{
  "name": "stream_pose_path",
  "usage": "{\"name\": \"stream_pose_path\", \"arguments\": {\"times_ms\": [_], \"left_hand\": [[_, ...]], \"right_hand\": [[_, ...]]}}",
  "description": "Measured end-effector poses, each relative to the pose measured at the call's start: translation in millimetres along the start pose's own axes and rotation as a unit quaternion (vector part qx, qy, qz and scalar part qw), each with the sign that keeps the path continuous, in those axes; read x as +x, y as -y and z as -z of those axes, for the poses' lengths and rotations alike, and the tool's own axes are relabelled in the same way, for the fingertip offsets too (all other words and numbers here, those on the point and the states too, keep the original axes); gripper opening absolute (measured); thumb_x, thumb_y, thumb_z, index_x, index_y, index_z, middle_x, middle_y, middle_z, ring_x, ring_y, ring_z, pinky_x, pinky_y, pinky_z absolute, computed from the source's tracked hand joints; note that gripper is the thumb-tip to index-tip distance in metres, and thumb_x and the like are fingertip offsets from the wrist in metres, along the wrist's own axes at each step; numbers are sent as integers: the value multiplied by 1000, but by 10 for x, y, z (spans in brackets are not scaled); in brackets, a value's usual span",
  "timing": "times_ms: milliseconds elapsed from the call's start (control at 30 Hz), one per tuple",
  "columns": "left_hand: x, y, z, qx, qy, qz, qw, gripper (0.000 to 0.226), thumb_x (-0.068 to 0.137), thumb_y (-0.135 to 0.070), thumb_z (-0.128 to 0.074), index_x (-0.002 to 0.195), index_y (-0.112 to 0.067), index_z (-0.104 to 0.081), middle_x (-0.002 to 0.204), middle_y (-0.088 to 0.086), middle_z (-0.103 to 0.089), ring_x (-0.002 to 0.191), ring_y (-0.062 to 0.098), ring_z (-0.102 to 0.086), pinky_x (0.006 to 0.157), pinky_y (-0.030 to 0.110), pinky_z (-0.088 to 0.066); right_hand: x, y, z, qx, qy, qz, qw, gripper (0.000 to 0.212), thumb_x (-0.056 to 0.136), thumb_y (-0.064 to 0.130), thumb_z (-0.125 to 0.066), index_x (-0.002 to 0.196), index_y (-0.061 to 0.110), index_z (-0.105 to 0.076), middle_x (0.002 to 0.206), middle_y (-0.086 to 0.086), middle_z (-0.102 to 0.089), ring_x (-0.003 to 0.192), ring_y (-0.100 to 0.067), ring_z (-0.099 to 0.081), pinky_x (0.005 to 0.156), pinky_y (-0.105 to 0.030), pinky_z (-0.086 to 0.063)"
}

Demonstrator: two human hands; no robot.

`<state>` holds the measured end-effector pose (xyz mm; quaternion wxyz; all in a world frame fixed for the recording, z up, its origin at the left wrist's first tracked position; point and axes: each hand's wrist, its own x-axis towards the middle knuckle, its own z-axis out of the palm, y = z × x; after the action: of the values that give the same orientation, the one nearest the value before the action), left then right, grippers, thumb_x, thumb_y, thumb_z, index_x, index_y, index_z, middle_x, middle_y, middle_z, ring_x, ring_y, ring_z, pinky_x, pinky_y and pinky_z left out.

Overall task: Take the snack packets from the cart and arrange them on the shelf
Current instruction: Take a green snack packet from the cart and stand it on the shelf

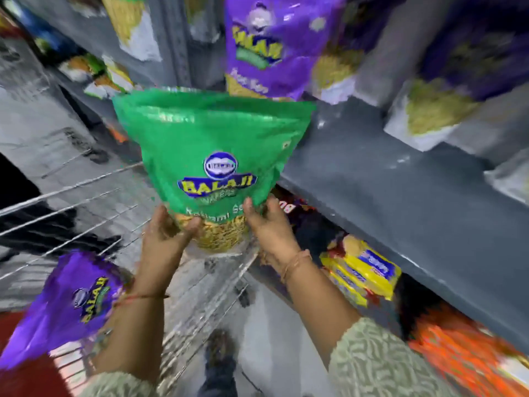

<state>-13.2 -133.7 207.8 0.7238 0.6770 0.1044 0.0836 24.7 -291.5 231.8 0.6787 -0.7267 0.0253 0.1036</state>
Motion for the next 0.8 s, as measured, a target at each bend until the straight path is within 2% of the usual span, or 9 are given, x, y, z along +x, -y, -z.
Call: {"name": "stream_pose_path", "arguments": {"times_ms": [67,167,267,300,367,400,567,733,800], "left_hand": [[-101,-319,-444,-5,44,-45,998,37,64,-36,-70,95,-27,-53,81,-24,-71,74,-14,-59,71,4,-47],[-261,-566,-1198,8,135,-88,987,26,72,-29,-57,97,-26,-49,95,-16,-59,78,-20,-53,77,3,-43],[-372,-715,-1972,60,238,-116,963,55,61,-26,-75,106,-23,-44,96,-14,-55,78,-23,-53,76,1,-41],[-408,-744,-2244,81,272,-118,952,68,55,-30,-81,111,-22,-43,99,-10,-58,84,-20,-55,83,5,-43],[-476,-726,-2763,95,320,-117,935,79,39,-51,-84,105,-33,-46,111,2,-62,103,7,-60,99,35,-47],[-519,-702,-2992,95,334,-112,931,80,31,-56,-84,100,-35,-47,113,6,-62,107,18,-59,100,46,-47],[-860,-508,-3983,68,391,-64,916,69,32,-33,-80,94,-32,-49,109,7,-63,107,24,-60,99,52,-46],[-1041,-272,-4447,67,437,-42,896,68,34,-34,-81,93,-33,-49,109,5,-63,110,27,-59,100,53,-46],[-1080,-218,-4524,68,442,-38,894,65,36,-34,-80,93,-34,-49,109,3,-63,110,25,-59,100,52,-46]], "right_hand": [[-225,189,361,18,-73,48,996,16,87,28,-54,103,25,-55,103,3,-61,99,-11,-55,102,-41,-43],[-536,416,1052,36,-188,107,976,10,84,32,-55,93,29,-54,98,5,-62,97,-12,-56,98,-42,-45],[-821,530,1815,29,-267,143,953,11,81,38,-54,90,32,-55,91,9,-63,93,-13,-58,96,-43,-46],[-914,529,2095,19,-298,144,944,7,81,38,-54,86,33,-55,89,8,-63,92,-13,-58,96,-44,-46],[-1095,518,2605,8,-348,144,926,7,80,40,-55,82,33,-55,91,4,-64,93,-16,-59,96,-46,-46],[-1167,490,2812,5,-366,143,920,9,79,40,-55,81,32,-55,93,2,-64,93,-16,-59,95,-46,-46],[-1569,308,3670,34,-415,130,900,2,88,25,-54,88,27,-53,103,-5,-65,100,-21,-60,91,-43,-47],[-1800,114,4073,40,-429,85,898,3,89,30,-50,92,30,-51,116,-10,-63,107,-24,-60,95,-53,-48],[-1822,11,4160,55,-417,88,903,10,90,27,-48,100,25,-49,121,-13,-61,106,-22,-59,96,-50,-47]]}}
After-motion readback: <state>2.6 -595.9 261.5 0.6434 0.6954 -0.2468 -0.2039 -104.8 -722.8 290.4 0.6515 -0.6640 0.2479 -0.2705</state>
